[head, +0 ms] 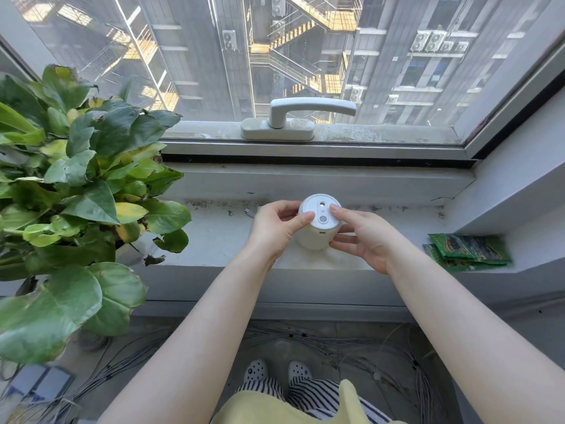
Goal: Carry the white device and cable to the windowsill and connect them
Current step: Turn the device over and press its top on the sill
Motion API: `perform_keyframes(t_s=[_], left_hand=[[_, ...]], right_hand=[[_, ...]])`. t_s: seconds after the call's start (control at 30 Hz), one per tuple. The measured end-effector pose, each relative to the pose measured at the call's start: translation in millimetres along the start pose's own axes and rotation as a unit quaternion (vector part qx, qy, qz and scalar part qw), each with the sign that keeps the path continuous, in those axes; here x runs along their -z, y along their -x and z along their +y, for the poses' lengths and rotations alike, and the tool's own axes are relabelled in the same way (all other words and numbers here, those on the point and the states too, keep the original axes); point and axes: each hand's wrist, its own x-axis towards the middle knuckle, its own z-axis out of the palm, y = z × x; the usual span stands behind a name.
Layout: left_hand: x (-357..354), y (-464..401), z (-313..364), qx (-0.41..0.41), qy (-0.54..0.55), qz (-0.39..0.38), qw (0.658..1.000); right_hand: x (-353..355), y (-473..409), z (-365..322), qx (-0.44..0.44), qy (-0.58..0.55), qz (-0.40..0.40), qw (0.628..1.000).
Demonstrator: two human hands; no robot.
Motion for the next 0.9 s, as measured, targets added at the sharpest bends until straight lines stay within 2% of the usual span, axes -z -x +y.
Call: perform_keyframes(t_s=[0.37,0.9], left_hand=[[2.9,-0.5,-2.6,0.012,-0.001,0.005,1.0],[-0.1,0.1,-3.2,0.034,0.026,0.023,0.999]], right_hand=[[-4.2,-1.5,0.6,0.02,0.041,0.016,0.999],[-5.6,2.8,6.2,0.025,0.029,0.013,0.999]])
